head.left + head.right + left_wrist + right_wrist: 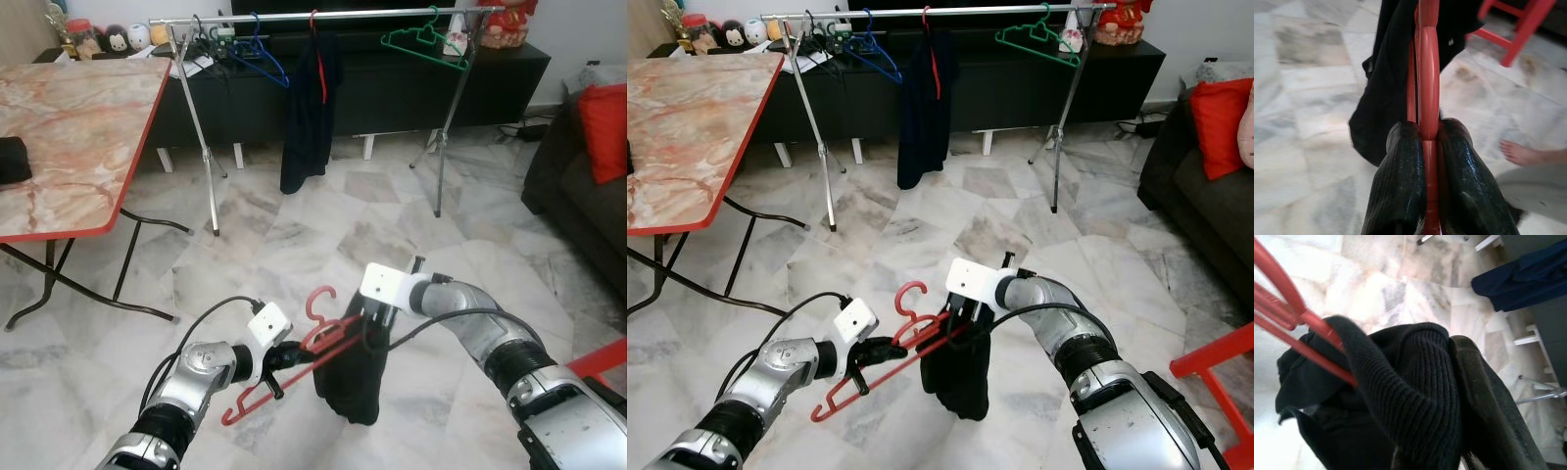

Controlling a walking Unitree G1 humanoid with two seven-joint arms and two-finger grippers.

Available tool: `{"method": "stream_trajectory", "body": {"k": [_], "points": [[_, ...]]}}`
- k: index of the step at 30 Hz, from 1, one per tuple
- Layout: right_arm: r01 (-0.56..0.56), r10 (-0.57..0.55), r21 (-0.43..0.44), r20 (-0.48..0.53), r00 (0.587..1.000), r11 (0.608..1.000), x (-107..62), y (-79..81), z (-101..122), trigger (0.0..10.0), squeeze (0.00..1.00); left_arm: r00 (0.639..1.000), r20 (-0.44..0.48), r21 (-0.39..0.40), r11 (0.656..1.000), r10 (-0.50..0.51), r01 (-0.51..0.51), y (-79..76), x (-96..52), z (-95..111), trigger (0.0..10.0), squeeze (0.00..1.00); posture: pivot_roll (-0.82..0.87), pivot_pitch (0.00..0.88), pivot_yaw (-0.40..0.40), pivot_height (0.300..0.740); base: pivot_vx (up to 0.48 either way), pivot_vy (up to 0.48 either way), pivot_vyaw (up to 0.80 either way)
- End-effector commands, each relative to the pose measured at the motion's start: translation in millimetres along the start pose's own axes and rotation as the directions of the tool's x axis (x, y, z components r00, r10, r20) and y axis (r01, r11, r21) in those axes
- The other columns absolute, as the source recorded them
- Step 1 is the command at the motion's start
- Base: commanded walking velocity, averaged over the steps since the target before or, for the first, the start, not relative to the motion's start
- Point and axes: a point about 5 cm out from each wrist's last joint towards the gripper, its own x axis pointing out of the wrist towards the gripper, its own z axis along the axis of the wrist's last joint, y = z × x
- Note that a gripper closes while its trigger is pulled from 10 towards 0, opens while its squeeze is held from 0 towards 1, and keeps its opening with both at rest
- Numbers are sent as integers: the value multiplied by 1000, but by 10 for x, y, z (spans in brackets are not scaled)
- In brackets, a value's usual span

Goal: Hang hanger

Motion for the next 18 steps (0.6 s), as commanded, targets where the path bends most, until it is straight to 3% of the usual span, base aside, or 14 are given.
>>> {"method": "stream_trajectory", "body": {"k": [1, 8, 14, 18], "points": [[51, -51, 11, 56, 997, 999, -48, -175, 126, 10000, 0, 999, 16, 13, 999, 51, -51, 39, 25, 41, 10000, 0, -72, 25, -51, 740, 0, 0, 0], [42, -41, -4, 121, 992, 999, -95, -201, 256, 10000, 0, 998, 50, 5, 999, 38, -38, 1, 85, 83, 10000, 0, -85, 26, -47, 740, 0, 0, 0], [0, 6, -37, 156, 988, 999, -184, -209, 382, 10000, 0, 989, 43, 24, 990, 141, -142, 70, 107, 97, 10000, 0, -88, 25, -46, 740, 0, 0, 0], [-25, 25, -2, 175, 984, 1000, -208, -159, 417, 10000, 0, 982, 49, 18, 983, 182, -183, 101, 114, 117, 10000, 0, -88, 25, -46, 740, 0, 0, 0]]}}
